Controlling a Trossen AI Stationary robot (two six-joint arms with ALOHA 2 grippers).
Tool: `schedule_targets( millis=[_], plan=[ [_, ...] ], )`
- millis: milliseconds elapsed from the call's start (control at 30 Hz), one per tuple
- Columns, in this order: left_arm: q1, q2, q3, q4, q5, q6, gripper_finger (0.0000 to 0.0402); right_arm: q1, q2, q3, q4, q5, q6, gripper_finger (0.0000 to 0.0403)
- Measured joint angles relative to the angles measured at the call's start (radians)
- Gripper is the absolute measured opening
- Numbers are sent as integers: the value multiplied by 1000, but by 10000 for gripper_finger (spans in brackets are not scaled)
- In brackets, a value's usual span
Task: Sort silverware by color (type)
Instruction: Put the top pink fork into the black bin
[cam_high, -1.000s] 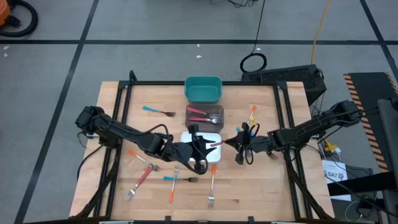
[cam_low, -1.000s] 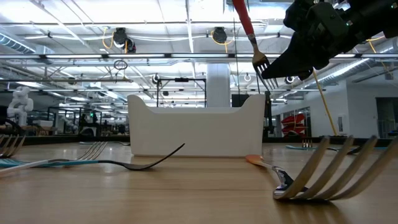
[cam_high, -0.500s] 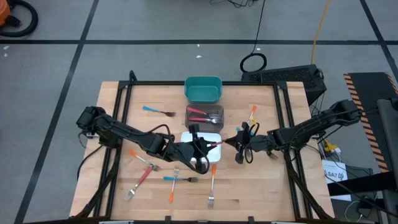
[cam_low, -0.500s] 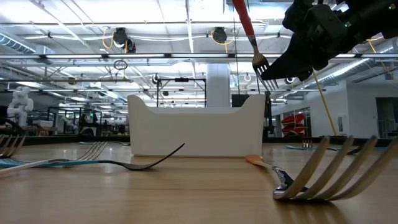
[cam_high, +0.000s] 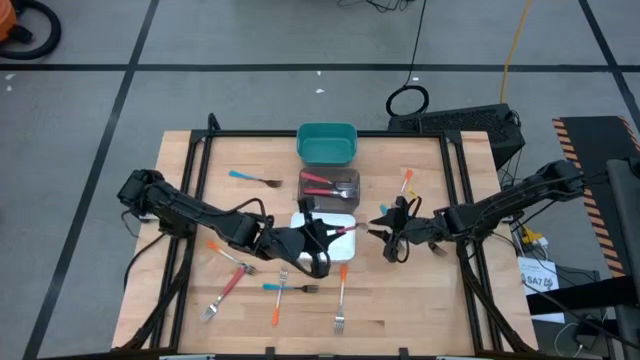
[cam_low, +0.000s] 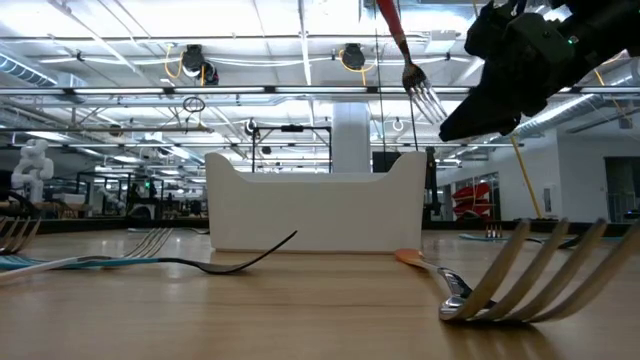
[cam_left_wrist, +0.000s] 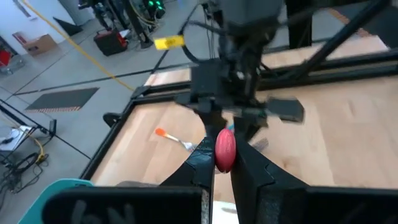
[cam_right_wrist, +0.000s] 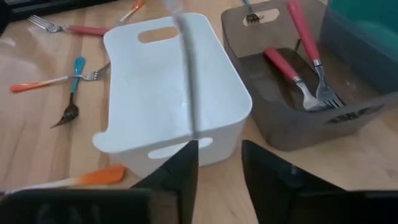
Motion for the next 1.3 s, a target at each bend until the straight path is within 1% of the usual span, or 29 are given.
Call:
schedule_targets(
  millis=[67, 133, 267, 333, 567, 700, 833, 900, 1000, 1033, 1100, 1167, 1233, 1300],
  plan=[
    [-2, -2, 0, -3, -2, -1, 26, 0, -23, 0, -34, 0, 6, 134],
    [-1, -13, -1, -12, -27, 6, 26, 0, -44, 0, -78, 1, 24, 142],
    [17, -26, -2, -21, -53, -11, 26, 0, -77, 0, -155, 2, 47, 145],
    [22, -32, -3, -57, -59, -23, 26, 0, -86, 0, -168, 2, 48, 145],
    [62, -37, -3, -82, -74, -54, 26, 15, -92, 0, -195, 1, 47, 145],
    [108, -38, -3, -81, -80, -53, 26, 35, -92, 0, -194, 1, 44, 145],
    [186, -59, -4, -94, -77, -45, 26, 52, -92, 0, -195, 1, 44, 145],
    [232, -84, -3, -83, -38, -45, 26, 62, -92, 0, -198, 1, 44, 145],
    [288, -130, -15, -78, 61, -46, 26, 79, -92, 0, -201, 1, 50, 145],
    [302, -147, -27, -66, 97, -48, 26, 85, -92, 0, -202, 1, 51, 145],
    [320, -183, -72, -43, 136, -65, 26, 95, -92, 0, -204, 2, 51, 145],
    [328, -208, -134, 35, 166, -81, 26, 104, -92, 0, -203, 3, 50, 145],
    [329, -238, -218, 103, 176, -86, 26, 112, -92, 0, -201, 6, 50, 145],
    [329, -249, -302, 255, 179, -98, 26, 118, -92, 0, -202, 26, 49, 145]
  ],
)
